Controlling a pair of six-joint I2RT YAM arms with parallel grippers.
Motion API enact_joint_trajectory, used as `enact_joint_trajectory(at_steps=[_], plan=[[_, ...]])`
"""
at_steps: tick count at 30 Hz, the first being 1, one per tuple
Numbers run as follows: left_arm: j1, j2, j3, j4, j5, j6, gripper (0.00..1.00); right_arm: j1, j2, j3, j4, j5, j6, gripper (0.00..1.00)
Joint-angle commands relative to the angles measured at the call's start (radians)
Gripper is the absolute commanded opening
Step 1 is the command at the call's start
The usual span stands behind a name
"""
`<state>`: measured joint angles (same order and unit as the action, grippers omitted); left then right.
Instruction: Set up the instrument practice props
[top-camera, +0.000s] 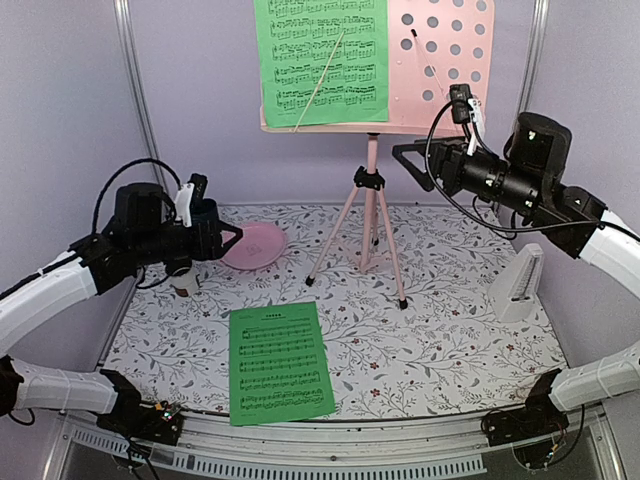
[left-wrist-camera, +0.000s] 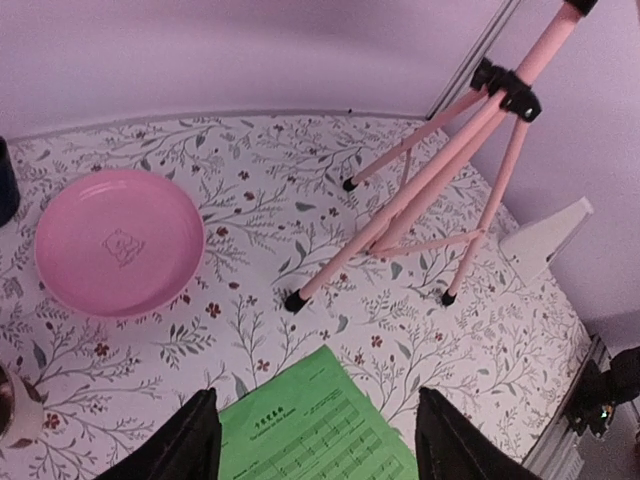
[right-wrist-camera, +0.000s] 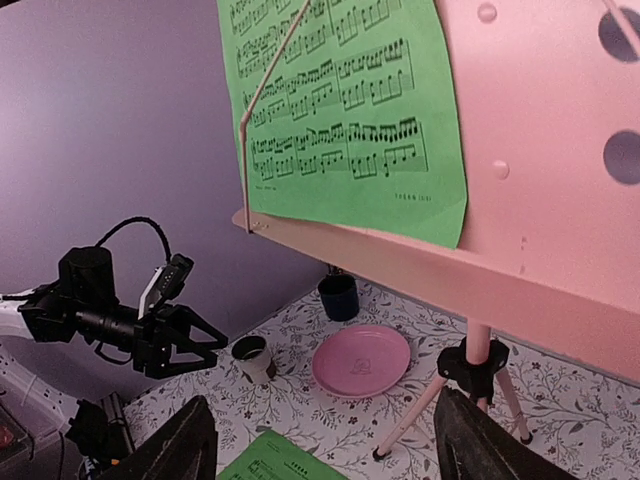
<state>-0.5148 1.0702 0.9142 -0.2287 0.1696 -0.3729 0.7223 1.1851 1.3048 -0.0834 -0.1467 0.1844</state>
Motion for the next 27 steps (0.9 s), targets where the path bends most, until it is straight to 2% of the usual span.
enact_joint_trajectory(at_steps=[1, 9, 13, 19, 27], plan=[[-0.001, -0.048, -0.138, 0.006, -0.021, -0.124, 0.66, 0.042, -0.041, -0.131, -0.075, -0.068, 0.115, 0.75], [-0.005, -0.05, -0.308, 0.017, -0.003, -0.268, 0.66, 0.181, 0.041, -0.366, 0.024, -0.074, 0.221, 0.72], [-0.002, -0.039, -0.358, 0.026, 0.005, -0.33, 0.74, 0.195, 0.165, -0.427, 0.111, -0.083, 0.248, 0.69], [0.009, 0.003, -0.417, 0.031, 0.032, -0.378, 0.79, 0.216, 0.357, -0.412, 0.18, -0.133, 0.272, 0.65], [0.045, 0.078, -0.503, 0.153, 0.1, -0.399, 0.77, 0.232, 0.579, -0.33, 0.24, -0.153, 0.269, 0.6]])
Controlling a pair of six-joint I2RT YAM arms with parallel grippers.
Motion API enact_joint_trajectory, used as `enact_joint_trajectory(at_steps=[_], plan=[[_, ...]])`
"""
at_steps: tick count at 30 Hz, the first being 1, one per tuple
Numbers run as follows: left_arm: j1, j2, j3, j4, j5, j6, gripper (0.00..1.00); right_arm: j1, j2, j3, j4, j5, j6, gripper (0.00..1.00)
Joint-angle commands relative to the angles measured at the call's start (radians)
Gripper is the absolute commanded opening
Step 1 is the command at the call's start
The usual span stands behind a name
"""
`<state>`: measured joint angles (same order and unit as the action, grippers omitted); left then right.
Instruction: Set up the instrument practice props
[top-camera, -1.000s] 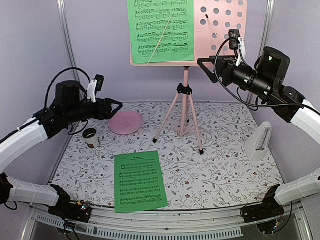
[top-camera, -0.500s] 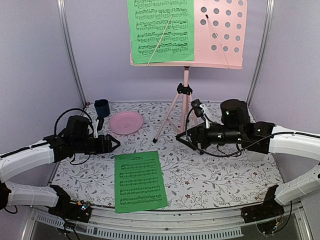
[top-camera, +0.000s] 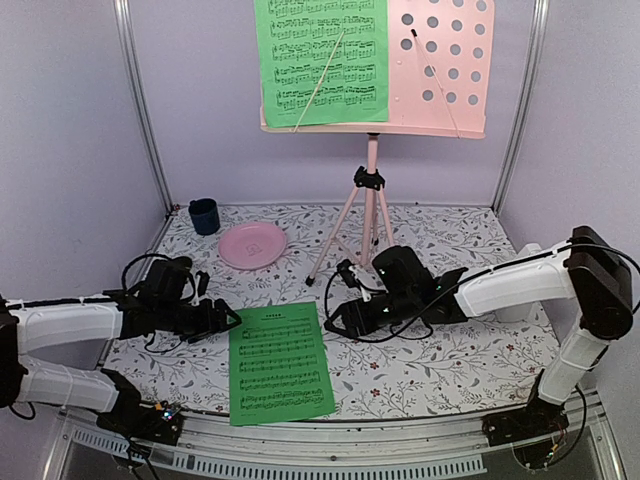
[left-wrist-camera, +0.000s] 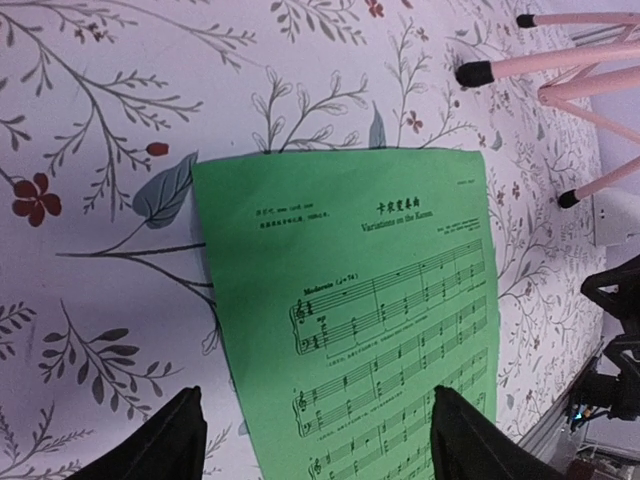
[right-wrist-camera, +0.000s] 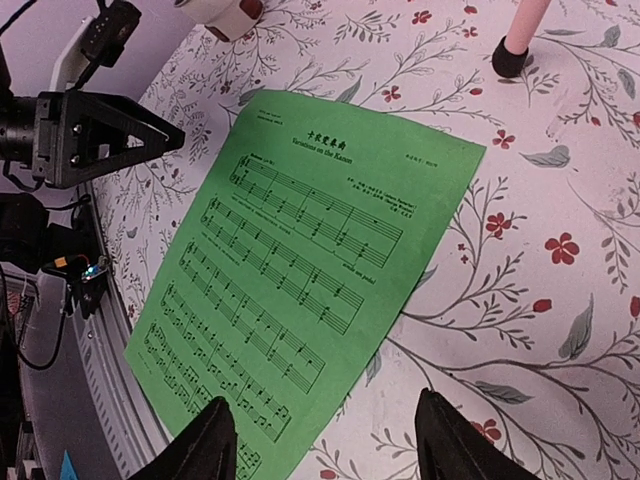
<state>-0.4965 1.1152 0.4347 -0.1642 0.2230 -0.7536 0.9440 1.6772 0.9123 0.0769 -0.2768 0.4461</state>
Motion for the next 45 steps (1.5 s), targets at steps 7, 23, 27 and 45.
enact_joint_trajectory(at_steps=[7, 23, 27, 45], plan=[[0.069, 0.104, -0.036, 0.143, 0.058, 0.004, 0.76, 0.012, 0.265, 0.166, 0.077, -0.012, 0.005, 0.54], [0.142, 0.369, -0.054, 0.428, 0.208, 0.018, 0.68, 0.012, 0.473, 0.29, -0.007, 0.028, -0.058, 0.45], [0.135, 0.413, -0.062, 0.53, 0.257, 0.008, 0.66, 0.01, 0.499, 0.29, -0.018, 0.028, -0.075, 0.44], [0.097, 0.312, -0.172, 0.892, 0.342, -0.139, 0.99, 0.003, 0.521, 0.29, -0.001, -0.004, -0.072, 0.43]])
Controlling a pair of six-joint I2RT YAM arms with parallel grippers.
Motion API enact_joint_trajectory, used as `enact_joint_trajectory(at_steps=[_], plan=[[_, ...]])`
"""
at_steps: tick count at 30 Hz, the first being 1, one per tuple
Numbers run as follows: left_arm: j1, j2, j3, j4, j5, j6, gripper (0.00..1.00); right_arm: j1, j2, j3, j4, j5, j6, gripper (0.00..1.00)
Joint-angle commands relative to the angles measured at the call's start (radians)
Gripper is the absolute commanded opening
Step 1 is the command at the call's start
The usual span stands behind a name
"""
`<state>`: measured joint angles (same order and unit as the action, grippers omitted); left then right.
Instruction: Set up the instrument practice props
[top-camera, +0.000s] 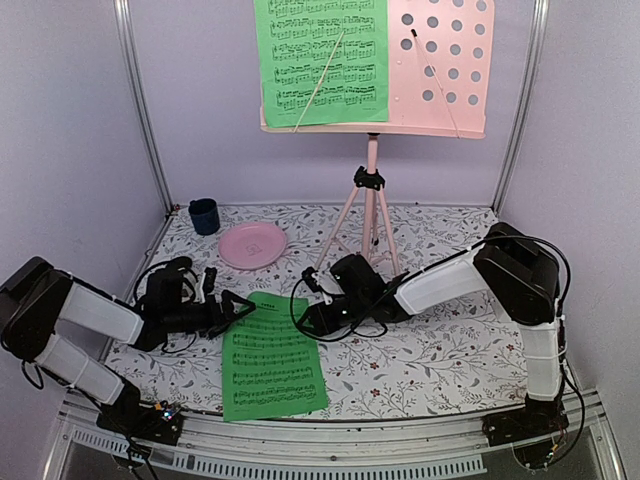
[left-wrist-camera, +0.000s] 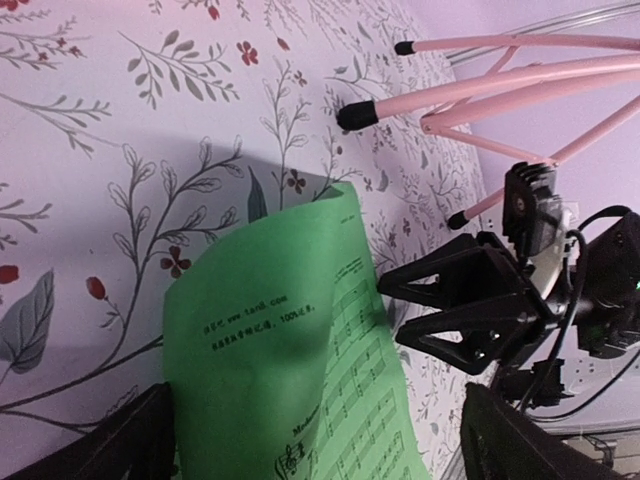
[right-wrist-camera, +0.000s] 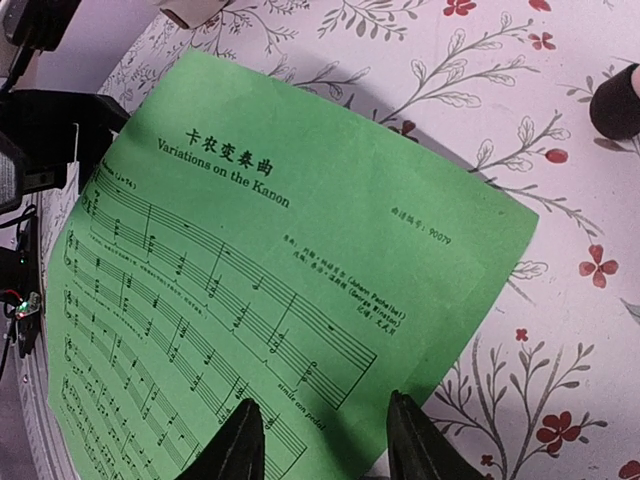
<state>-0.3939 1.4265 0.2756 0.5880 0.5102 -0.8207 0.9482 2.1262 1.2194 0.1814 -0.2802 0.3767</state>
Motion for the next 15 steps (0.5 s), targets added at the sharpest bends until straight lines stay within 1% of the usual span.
enact_joint_trajectory(at_steps=[1, 4, 7, 8, 12, 14, 15], plan=[[-0.006, 0.009, -0.017, 0.152, 0.065, -0.091, 0.99, -0.001, 0.074, -0.017, -0.105, -0.003, 0.0, 0.43], [-0.026, 0.01, -0.059, 0.213, 0.055, -0.163, 0.98, 0.0, 0.073, -0.017, -0.101, -0.009, 0.007, 0.44], [-0.059, -0.001, -0.066, 0.234, 0.018, -0.204, 0.97, 0.002, 0.079, -0.017, -0.086, -0.025, 0.022, 0.44], [-0.074, -0.004, -0.063, 0.244, 0.002, -0.213, 0.96, 0.003, 0.085, 0.008, -0.086, -0.03, 0.024, 0.44], [-0.172, -0.008, 0.0, 0.195, -0.092, -0.195, 0.92, 0.006, 0.096, 0.032, -0.085, -0.044, 0.038, 0.44], [-0.202, -0.003, 0.019, 0.168, -0.139, -0.202, 0.92, 0.008, 0.094, 0.036, -0.084, -0.042, 0.04, 0.43], [-0.205, 0.0, 0.014, 0.188, -0.156, -0.224, 0.91, 0.009, 0.093, 0.036, -0.085, -0.042, 0.039, 0.44]])
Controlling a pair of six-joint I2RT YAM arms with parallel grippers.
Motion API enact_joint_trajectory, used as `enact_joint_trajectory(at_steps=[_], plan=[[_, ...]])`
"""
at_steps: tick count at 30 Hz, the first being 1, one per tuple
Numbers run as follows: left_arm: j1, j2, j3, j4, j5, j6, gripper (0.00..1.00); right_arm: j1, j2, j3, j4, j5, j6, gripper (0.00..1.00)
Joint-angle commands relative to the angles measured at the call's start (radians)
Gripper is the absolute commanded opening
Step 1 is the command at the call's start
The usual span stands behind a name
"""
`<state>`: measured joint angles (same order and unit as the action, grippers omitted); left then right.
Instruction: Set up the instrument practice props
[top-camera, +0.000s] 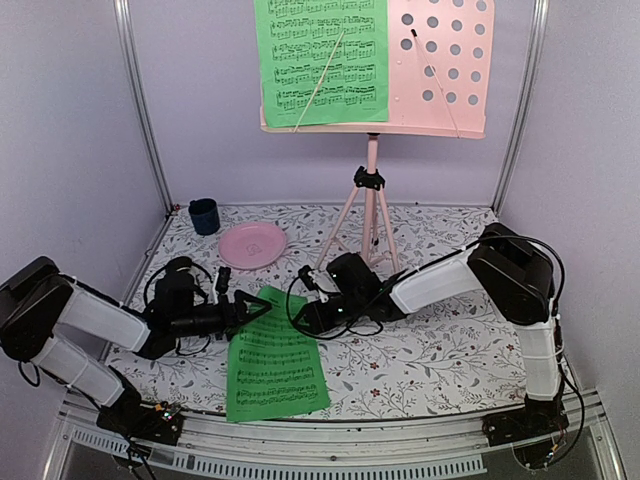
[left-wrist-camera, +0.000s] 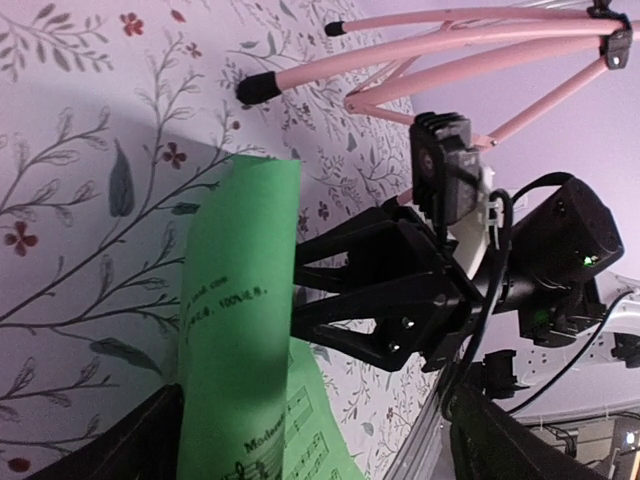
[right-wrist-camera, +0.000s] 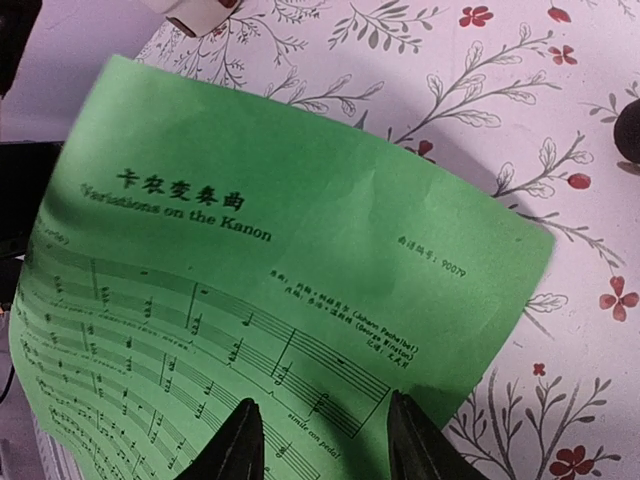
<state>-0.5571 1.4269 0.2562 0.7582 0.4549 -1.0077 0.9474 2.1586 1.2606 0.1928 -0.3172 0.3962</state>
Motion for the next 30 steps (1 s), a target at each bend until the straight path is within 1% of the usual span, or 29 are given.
enact_joint_trajectory(at_steps=[1, 4, 11, 13, 15, 17, 19, 20, 22, 24, 25, 26, 29, 30], plan=[[-0.042, 0.003, 0.016, 0.036, -0.111, -0.058, 0.92, 0.009, 0.06, -0.006, -0.096, -0.004, 0.021, 0.44], [-0.039, 0.009, -0.017, 0.082, -0.15, -0.116, 0.99, 0.009, 0.054, -0.011, -0.097, -0.003, 0.02, 0.44], [-0.039, 0.0, -0.084, 0.026, -0.16, -0.221, 0.99, 0.009, 0.046, -0.026, -0.096, 0.007, 0.02, 0.44], [-0.042, -0.012, -0.118, 0.053, -0.156, -0.259, 0.99, 0.009, 0.046, -0.026, -0.095, 0.009, 0.02, 0.44], [-0.043, -0.041, -0.134, 0.05, -0.169, -0.253, 0.95, 0.01, 0.048, -0.027, -0.092, 0.008, 0.02, 0.44], [-0.042, -0.081, -0.115, -0.035, -0.204, -0.212, 0.86, 0.009, 0.046, -0.028, -0.092, 0.005, 0.021, 0.44], [-0.043, -0.116, -0.066, -0.151, -0.246, -0.138, 0.75, 0.01, 0.041, -0.027, -0.091, 0.0, 0.018, 0.44], [-0.043, -0.124, -0.039, -0.215, -0.262, -0.1, 0.7, 0.009, 0.037, -0.027, -0.09, -0.005, 0.016, 0.45], [-0.042, -0.126, 0.004, -0.288, -0.288, -0.04, 0.61, 0.009, 0.019, -0.031, -0.091, -0.016, 0.009, 0.47], [-0.038, -0.115, 0.03, -0.325, -0.3, -0.009, 0.44, 0.008, -0.013, -0.041, -0.082, -0.028, 0.004, 0.5], [-0.037, -0.104, 0.041, -0.331, -0.298, 0.004, 0.3, 0.006, -0.039, -0.042, -0.077, -0.035, 0.001, 0.52], [-0.035, -0.091, 0.056, -0.342, -0.296, 0.017, 0.22, 0.003, -0.06, -0.056, -0.074, -0.043, 0.0, 0.54], [-0.035, -0.053, 0.118, -0.392, -0.266, 0.082, 0.01, -0.016, -0.153, -0.115, -0.047, -0.063, 0.003, 0.64], [-0.038, -0.052, 0.139, -0.409, -0.258, 0.13, 0.0, -0.023, -0.194, -0.139, -0.033, -0.067, 0.005, 0.67]])
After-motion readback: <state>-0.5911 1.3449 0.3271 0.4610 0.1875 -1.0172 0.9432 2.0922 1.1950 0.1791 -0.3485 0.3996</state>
